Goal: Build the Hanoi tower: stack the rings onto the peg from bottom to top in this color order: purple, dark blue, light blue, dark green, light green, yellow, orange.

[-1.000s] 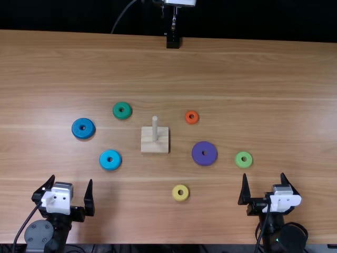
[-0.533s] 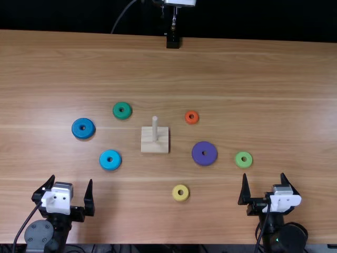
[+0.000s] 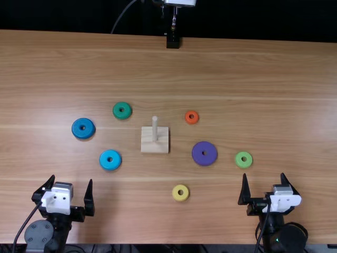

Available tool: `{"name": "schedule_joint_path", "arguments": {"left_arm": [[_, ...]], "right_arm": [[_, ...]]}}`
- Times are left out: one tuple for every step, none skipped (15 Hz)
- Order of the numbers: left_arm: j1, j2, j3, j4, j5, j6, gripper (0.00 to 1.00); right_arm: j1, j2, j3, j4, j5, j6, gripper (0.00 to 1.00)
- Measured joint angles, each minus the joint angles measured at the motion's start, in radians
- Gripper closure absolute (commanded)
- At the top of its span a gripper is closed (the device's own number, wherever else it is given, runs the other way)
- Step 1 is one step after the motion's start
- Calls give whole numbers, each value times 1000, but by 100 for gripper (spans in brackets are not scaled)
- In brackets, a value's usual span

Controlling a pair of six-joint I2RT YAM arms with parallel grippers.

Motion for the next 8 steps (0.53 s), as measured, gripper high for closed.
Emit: {"name": "schedule_joint_path", "arguments": {"left_arm": [[0, 0, 0, 0, 0, 0, 0], [0, 0, 0, 0, 0, 0, 0], [0, 0, 0, 0, 1, 0, 0], [0, 0, 0, 0, 0, 0, 0], [0, 0, 0, -1, 0, 0, 0], [0, 0, 0, 0, 0, 0, 0], [0, 0, 0, 0, 0, 0, 0], [0, 0, 0, 0, 0, 0, 0]], "right_arm": [[0, 0, 0, 0, 0, 0, 0], [0, 0, 0, 0, 0, 0, 0], [0, 0, 0, 0, 0, 0, 0], [0, 0, 0, -5, 0, 1, 0], [0, 0, 7, -22, 0, 1, 0], [0, 0, 14, -37, -1, 0, 0], [0, 0, 31, -73, 0, 1, 0], [0, 0, 47, -114, -1, 1, 0]]}}
